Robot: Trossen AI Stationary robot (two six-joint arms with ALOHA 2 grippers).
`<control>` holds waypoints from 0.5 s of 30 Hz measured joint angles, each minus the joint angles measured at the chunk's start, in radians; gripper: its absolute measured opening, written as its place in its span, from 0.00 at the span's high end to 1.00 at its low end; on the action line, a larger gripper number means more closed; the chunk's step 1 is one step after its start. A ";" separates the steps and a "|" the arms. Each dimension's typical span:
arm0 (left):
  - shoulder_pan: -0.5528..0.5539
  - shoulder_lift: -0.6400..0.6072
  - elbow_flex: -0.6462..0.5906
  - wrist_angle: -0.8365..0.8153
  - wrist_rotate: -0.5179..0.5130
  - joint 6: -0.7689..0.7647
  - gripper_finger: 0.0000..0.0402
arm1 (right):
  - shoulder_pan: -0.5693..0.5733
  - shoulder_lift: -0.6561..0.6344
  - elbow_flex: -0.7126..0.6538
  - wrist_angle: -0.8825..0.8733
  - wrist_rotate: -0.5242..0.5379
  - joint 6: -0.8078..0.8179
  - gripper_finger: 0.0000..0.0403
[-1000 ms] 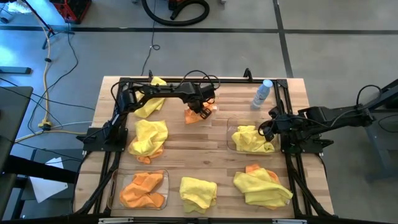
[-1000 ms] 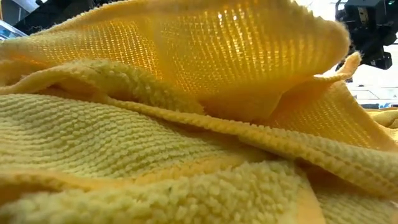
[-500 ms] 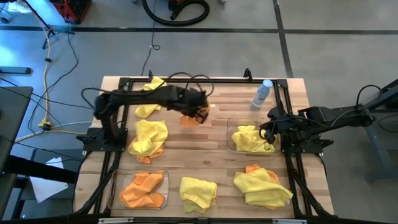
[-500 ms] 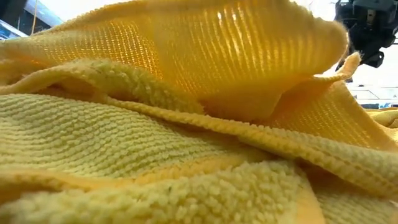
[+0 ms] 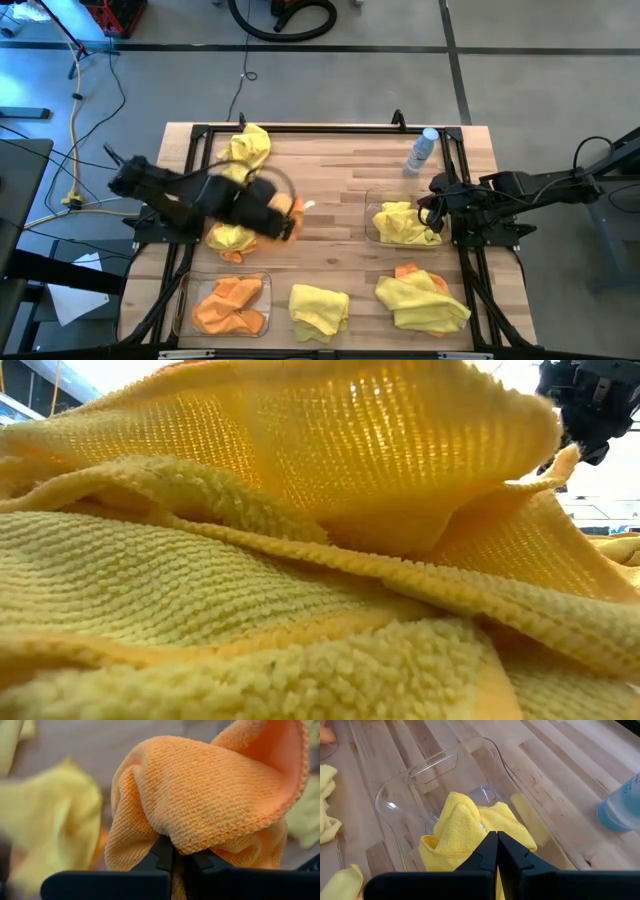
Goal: Sort microfiber towel by color & place in baskets
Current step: Put the orange microfiber cloth into the left transparent bin
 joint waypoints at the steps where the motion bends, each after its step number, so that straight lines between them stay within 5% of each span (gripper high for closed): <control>1: -0.036 -0.004 0.000 -0.021 0.012 -0.047 1.00 | 0.000 0.000 0.000 0.000 0.000 0.000 1.00; 15: -0.481 0.017 0.000 -0.117 0.141 -0.475 1.00 | 0.000 0.000 0.000 0.001 0.000 0.056 1.00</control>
